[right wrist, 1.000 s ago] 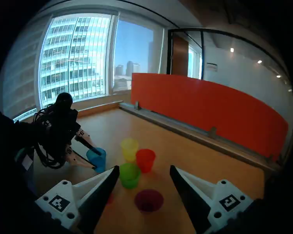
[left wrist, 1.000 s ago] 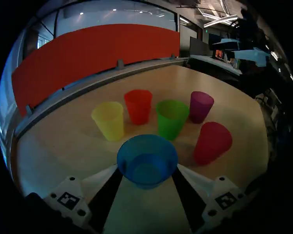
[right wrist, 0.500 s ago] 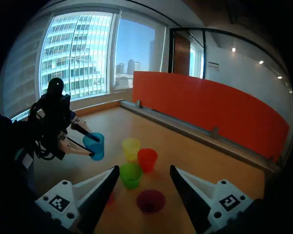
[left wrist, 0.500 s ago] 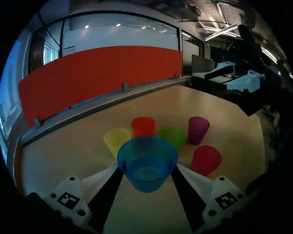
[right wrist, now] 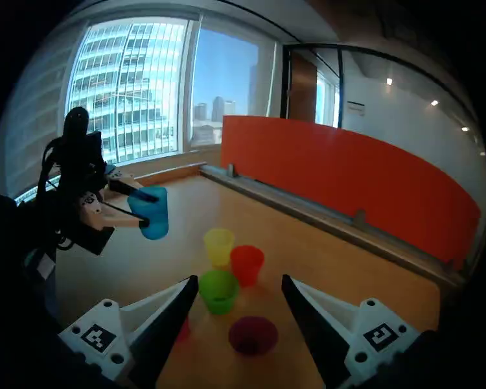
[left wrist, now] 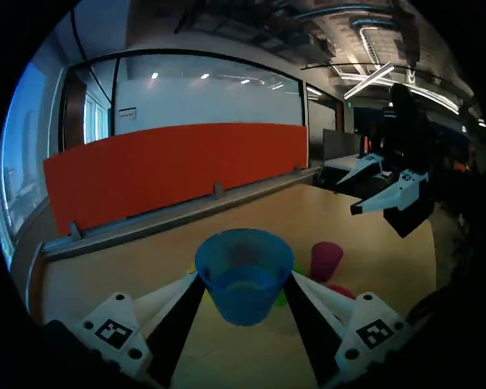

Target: Pour water

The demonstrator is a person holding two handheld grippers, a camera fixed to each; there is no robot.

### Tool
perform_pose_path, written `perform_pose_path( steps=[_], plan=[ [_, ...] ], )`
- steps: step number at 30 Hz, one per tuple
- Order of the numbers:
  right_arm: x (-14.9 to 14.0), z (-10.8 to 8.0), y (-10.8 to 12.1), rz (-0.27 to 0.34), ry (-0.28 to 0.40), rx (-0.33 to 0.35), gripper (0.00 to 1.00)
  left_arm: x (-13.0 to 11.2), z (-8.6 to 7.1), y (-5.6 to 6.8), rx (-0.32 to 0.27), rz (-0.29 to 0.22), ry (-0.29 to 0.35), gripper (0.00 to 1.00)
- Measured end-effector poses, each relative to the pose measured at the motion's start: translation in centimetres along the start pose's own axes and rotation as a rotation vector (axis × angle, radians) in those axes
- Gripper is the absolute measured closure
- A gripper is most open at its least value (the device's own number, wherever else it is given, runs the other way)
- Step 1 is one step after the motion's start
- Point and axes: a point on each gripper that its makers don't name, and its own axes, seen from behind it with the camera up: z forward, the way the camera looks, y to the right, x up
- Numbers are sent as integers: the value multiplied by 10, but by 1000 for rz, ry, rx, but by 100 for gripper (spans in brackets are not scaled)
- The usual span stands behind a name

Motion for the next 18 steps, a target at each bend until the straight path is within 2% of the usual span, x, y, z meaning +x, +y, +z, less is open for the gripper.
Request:
perform_pose_path(
  steps=[6, 12, 18],
  plan=[
    [-1, 7, -3, -1, -6, 9, 0, 28, -12, 0, -11, -14, 75, 17],
    [-3, 13, -7, -9, -20, 21, 0, 46, -20, 1, -13, 13, 128, 17],
    [-7, 18, -9, -17, -35, 29, 0, 63, -29, 2, -10, 15, 178, 17]
  ],
)
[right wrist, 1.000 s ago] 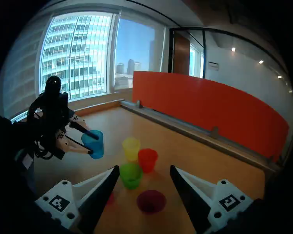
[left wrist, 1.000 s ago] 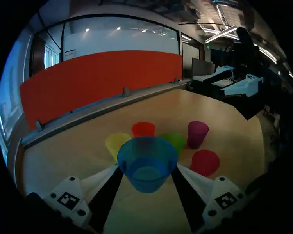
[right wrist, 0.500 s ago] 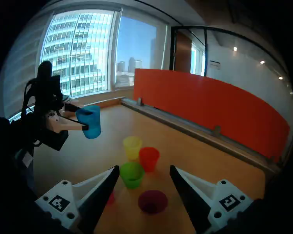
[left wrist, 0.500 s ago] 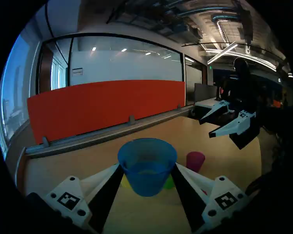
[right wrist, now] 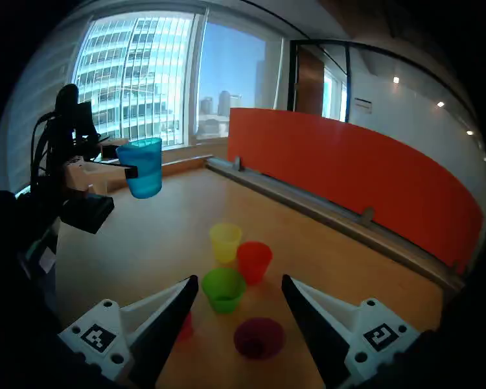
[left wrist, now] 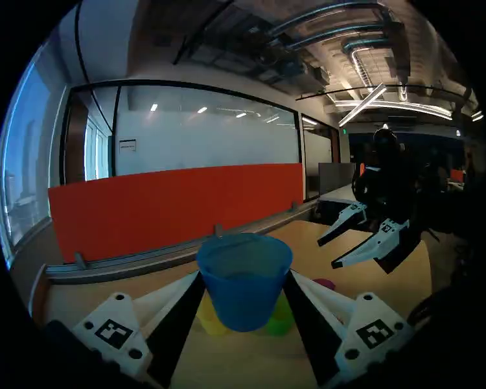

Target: Pour water

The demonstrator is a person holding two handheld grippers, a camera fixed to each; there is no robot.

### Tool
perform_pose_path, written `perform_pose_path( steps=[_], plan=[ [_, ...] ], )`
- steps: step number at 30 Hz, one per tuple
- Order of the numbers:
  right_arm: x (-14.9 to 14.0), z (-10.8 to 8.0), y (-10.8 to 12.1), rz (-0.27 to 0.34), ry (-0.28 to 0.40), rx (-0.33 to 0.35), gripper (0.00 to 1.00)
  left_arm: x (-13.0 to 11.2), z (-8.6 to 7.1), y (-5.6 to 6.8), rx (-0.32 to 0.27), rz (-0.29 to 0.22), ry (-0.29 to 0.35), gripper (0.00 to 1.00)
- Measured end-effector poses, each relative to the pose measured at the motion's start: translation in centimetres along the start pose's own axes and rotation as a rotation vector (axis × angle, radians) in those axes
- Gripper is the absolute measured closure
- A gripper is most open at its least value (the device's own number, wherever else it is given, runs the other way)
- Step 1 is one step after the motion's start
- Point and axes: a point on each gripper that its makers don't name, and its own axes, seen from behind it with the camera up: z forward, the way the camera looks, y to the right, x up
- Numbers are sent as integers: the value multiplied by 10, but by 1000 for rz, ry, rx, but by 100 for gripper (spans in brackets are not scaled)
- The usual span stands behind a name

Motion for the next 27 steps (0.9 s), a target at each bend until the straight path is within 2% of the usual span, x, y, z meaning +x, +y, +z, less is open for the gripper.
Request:
perform_pose_path(
  steps=[6, 15, 27],
  plan=[
    [-6, 7, -4, -1, -24, 16, 0, 8, -3, 1, -3, -12, 17, 17],
    [-17, 23, -9, 1, -57, 39, 0, 13, -5, 2, -5, 16, 20, 17],
    [-39, 51, -21, 5, -128, 73, 0, 19, -8, 3, -3, 22, 29, 17]
  ],
)
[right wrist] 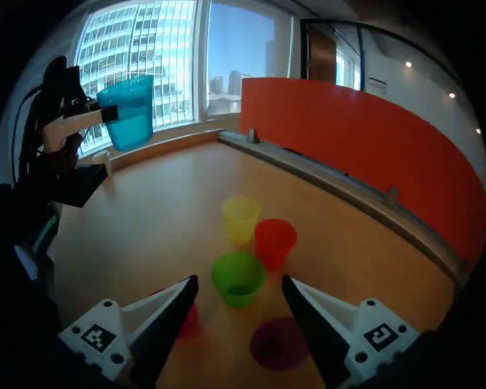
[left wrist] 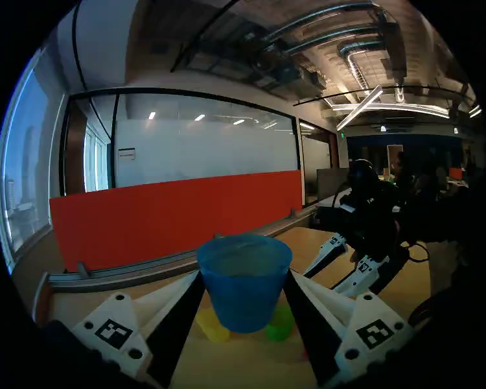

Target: Pour water

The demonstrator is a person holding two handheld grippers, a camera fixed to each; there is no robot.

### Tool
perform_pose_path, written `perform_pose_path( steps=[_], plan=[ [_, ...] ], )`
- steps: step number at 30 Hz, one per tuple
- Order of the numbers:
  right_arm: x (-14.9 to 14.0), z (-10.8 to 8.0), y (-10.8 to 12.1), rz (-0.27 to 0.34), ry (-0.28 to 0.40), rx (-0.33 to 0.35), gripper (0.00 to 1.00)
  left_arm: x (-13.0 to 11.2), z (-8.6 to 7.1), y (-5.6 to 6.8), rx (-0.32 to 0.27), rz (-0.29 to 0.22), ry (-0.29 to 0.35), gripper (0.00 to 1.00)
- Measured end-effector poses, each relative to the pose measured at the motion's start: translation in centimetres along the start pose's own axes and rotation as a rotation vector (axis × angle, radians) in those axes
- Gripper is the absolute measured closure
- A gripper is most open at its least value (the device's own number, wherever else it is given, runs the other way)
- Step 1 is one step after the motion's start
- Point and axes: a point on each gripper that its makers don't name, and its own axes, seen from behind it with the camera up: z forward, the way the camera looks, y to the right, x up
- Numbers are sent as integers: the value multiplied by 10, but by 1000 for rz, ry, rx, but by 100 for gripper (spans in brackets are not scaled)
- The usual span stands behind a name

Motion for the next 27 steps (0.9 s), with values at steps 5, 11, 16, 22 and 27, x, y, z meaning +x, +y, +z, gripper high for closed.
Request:
perform_pose_path(
  steps=[5, 11, 16, 22, 27],
  plan=[
    [-5, 12, -2, 6, -21, 5, 0, -1, -1, 0, -3, 1, 2, 17],
    [-13, 24, -3, 9, -54, 10, 0, -2, -3, -1, -4, 5, -1, 17],
    [-20, 34, -4, 8, -82, 12, 0, -3, -3, -3, -6, 4, -1, 17],
    [-27, 42, -5, 16, -106, 13, 0, -6, -1, -4, -6, 2, -4, 17],
    [-31, 47, -3, 17, -123, 9, 0, -9, 1, -4, -10, 3, -10, 17]
  ],
)
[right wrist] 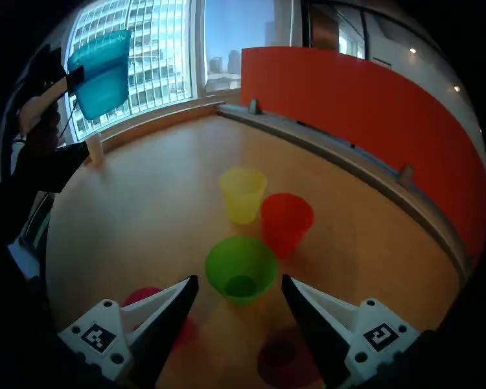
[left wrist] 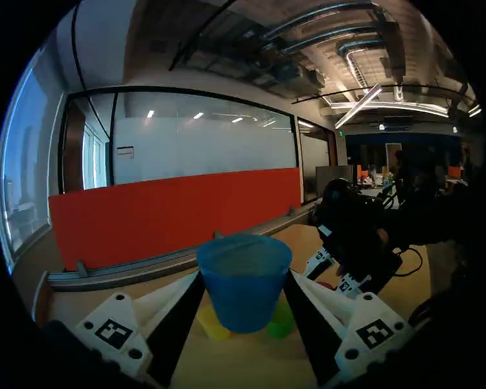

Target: Pour water

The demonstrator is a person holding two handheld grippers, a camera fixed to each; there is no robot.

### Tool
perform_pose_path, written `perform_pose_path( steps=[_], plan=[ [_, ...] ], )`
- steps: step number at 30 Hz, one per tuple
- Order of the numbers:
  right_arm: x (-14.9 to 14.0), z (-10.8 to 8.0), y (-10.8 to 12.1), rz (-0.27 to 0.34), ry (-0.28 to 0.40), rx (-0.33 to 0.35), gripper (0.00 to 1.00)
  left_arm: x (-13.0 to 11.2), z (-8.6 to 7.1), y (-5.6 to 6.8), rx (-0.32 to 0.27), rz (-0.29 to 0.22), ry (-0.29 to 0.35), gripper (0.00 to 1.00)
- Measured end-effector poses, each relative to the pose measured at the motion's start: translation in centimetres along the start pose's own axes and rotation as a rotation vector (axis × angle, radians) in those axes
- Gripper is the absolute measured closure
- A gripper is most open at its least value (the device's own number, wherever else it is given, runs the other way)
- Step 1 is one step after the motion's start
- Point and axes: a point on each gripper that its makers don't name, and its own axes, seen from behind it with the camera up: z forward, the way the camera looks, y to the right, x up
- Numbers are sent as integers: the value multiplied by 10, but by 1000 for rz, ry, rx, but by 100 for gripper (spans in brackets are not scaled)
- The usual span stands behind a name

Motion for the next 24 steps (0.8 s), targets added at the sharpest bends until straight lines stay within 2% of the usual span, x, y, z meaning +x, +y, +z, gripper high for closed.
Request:
perform_pose_path(
  steps=[24],
  plan=[
    [-6, 26, 0, 7, -55, -11, 0, -5, 2, -3, 2, -6, -2, 17]
  ],
)
